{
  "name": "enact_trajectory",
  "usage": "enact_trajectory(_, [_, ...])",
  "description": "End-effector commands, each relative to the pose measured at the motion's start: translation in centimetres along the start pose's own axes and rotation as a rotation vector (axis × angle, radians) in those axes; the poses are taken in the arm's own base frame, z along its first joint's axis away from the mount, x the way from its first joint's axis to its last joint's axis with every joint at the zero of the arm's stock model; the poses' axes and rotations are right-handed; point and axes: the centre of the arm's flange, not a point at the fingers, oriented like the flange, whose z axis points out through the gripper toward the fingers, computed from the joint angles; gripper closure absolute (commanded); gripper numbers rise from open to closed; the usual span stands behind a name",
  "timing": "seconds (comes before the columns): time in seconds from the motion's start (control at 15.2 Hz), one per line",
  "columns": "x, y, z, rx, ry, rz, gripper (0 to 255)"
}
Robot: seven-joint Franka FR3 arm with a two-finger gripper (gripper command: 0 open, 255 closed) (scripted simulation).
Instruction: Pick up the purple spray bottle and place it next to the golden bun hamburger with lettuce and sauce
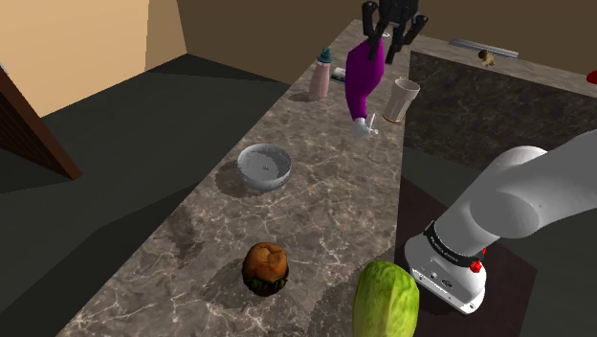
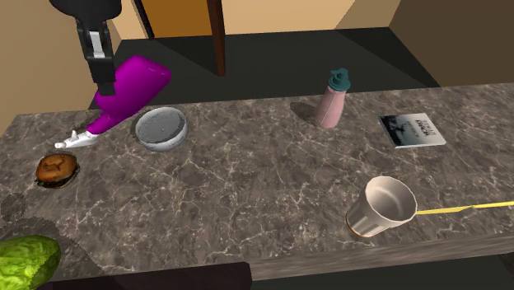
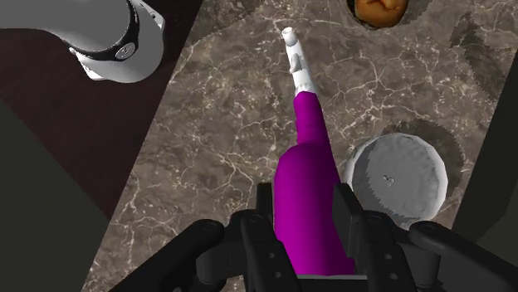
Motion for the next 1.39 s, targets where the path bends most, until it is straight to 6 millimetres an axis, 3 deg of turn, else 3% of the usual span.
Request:
enact_trajectory(0.0, [-2.6, -0.1, 1.0, 0.0, 0.0, 0.002, 255])
enact_trajectory(1.06, [-22.5, -1.9, 7.6, 0.0, 0.0, 0.002, 255])
enact_trajectory(1.12, [-23.2, -2.0, 7.8, 0.0, 0.0, 0.002, 255])
enact_trajectory(1.32, [-22.7, -1.9, 9.3, 0.0, 0.0, 0.002, 255])
